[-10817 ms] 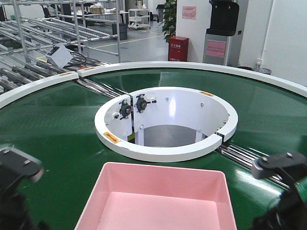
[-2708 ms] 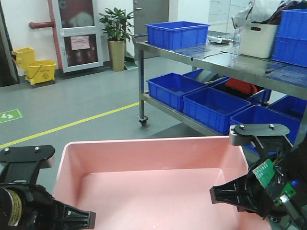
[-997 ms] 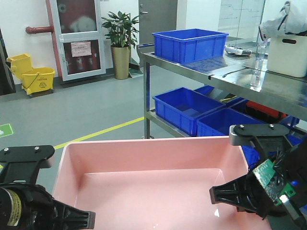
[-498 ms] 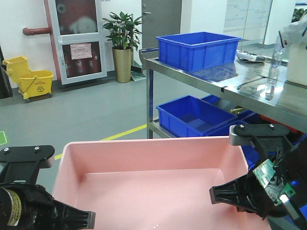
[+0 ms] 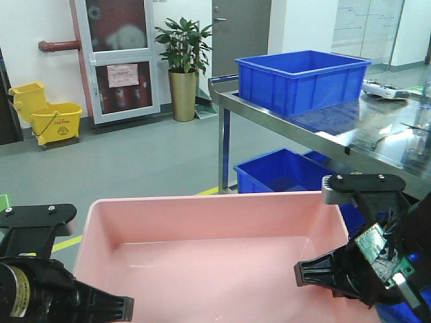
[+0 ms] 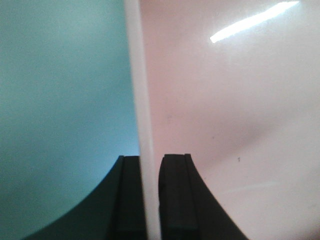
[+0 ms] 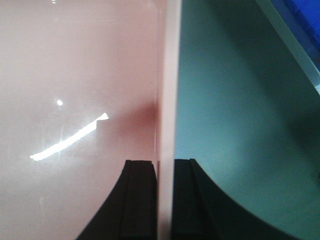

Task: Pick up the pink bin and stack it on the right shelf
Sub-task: 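Carry the bin with both grippers up to the metal shelf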

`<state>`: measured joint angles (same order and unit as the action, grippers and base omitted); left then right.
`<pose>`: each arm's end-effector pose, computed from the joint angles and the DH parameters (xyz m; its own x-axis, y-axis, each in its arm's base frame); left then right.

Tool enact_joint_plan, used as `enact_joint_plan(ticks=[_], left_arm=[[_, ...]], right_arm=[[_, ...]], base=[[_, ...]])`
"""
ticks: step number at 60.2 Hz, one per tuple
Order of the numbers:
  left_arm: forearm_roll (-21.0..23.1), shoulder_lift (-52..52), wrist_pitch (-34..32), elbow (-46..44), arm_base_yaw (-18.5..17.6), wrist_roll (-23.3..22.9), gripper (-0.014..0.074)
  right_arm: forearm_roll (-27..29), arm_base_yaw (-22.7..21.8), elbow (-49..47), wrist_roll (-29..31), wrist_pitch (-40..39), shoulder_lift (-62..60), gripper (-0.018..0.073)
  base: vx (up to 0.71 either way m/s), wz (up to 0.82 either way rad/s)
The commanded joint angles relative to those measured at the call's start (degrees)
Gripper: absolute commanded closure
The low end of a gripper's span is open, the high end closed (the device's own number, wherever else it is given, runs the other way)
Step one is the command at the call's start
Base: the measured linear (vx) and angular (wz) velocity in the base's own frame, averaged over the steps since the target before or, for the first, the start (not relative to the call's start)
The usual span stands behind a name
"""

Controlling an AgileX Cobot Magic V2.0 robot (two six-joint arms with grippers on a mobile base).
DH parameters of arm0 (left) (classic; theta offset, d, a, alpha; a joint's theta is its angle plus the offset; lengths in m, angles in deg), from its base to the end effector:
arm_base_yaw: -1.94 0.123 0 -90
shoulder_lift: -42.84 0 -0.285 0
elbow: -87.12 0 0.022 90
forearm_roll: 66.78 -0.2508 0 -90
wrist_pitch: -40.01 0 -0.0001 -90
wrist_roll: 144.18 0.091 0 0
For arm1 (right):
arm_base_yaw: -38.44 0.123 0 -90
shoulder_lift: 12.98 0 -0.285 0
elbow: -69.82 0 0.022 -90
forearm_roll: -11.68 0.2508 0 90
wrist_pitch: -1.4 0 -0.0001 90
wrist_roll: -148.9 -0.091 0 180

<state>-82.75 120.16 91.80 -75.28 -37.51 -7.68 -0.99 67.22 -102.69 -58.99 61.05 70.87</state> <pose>0.1973 -0.1369 0.3281 -0.8217 -0.0210 -0.5696 0.0875 0.9828 -0.1626 0.2404 0.1124 0.3448 -0.8519 -0.0590 -0.5203 -0.0857 0.9960 0.0273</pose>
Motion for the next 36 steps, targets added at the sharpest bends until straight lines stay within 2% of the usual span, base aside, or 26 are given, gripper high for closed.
enact_joint_plan(ticks=[1, 20, 36], left_arm=[[-1.0, -2.0, -4.5, -1.7, -0.5, 0.2, 0.0592], [-1.0, -2.0, -4.5, -1.7, -0.5, 0.2, 0.0592], [-1.0, -2.0, -4.5, -1.7, -0.5, 0.2, 0.0592]], right_arm=[[-2.6, -0.1, -1.7, 0.4, -2.9, -1.5, 0.0568], [-2.6, -0.1, -1.7, 0.4, -2.9, -1.5, 0.0568], [-2.6, -0.1, -1.7, 0.4, -2.9, -1.5, 0.0568]], base=[[0.41, 0.07], [0.41, -0.01], [0.42, -0.24]])
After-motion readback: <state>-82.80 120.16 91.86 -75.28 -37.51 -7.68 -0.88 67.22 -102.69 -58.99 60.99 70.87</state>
